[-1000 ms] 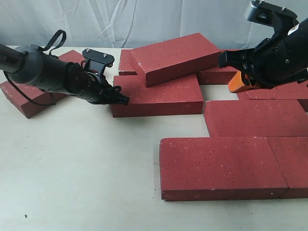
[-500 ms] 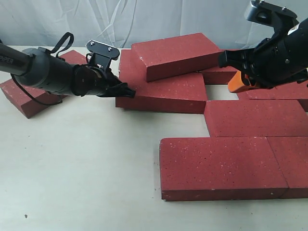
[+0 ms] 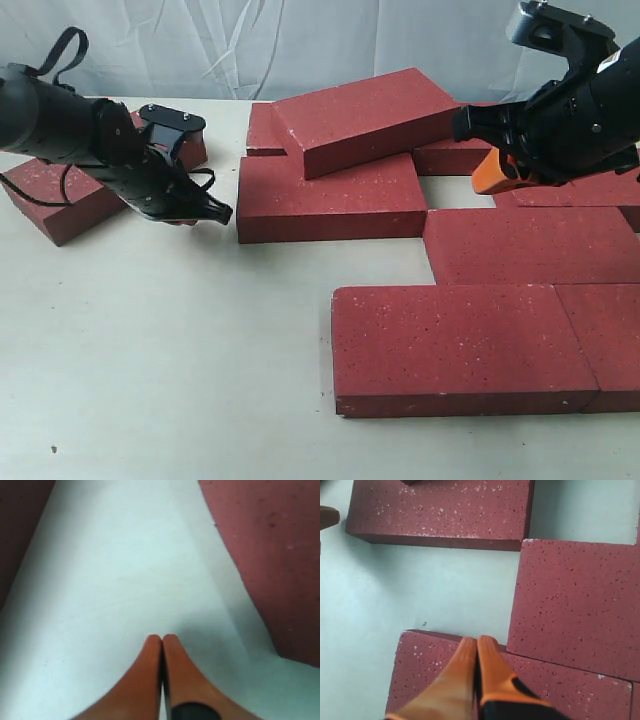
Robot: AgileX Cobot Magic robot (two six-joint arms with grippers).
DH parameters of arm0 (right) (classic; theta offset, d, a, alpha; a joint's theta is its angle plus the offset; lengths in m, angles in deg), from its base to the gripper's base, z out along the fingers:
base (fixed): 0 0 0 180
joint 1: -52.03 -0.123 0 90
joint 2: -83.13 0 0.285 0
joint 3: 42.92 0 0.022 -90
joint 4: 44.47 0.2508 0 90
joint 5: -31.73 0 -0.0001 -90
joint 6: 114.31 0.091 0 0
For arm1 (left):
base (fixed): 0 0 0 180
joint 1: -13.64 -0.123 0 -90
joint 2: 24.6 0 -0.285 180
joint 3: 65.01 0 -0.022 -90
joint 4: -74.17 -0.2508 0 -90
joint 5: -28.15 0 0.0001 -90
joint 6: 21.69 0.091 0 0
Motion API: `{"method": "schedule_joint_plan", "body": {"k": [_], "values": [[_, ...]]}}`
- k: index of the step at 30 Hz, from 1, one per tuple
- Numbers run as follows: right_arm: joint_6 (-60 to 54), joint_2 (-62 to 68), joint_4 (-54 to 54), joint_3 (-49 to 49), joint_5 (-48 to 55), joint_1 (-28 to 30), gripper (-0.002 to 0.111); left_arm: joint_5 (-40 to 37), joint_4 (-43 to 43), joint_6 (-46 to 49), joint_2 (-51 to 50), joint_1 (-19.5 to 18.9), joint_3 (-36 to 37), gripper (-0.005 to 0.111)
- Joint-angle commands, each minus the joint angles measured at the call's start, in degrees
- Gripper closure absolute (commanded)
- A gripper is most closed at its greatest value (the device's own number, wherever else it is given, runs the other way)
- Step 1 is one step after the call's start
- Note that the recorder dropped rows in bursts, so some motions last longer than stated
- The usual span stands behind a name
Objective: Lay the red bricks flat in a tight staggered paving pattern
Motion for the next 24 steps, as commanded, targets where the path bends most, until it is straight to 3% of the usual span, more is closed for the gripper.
{"method": "schedule_joint_plan", "body": {"k": [1,6,7,12,16,24], "values": [[-1.40,-0.02,0.37,-0.22,-0.96,0.13,0.109,-5.30,0.27,0.69,4.86,2.26,-0.03,0.107],[-1.45,-0.02,0.47,-0.22,-1.17,0.13,0.109,-8.53,0.99,5.69,6.97,8.13,-0.03,0.107],[-1.45,-0.02,0.47,-0.22,-1.17,0.13,0.109,-8.15,1.35,7.22,6.97,11.06,-0.03,0.107],[-1.45,-0.02,0.44,-0.22,-1.53,0.13,0.109,-1.97,1.35,9.38,6.87,17.05,-0.03,0.107],[-1.45,-0.02,0.44,-0.22,-1.64,0.13,0.109,3.75,1.35,10.65,5.51,19.25,-0.18,0.107],[-1.54,-0.02,0.44,-0.22,-1.86,0.13,0.109,1.32,1.35,10.65,-1.20,19.39,-4.86,0.107]]}}
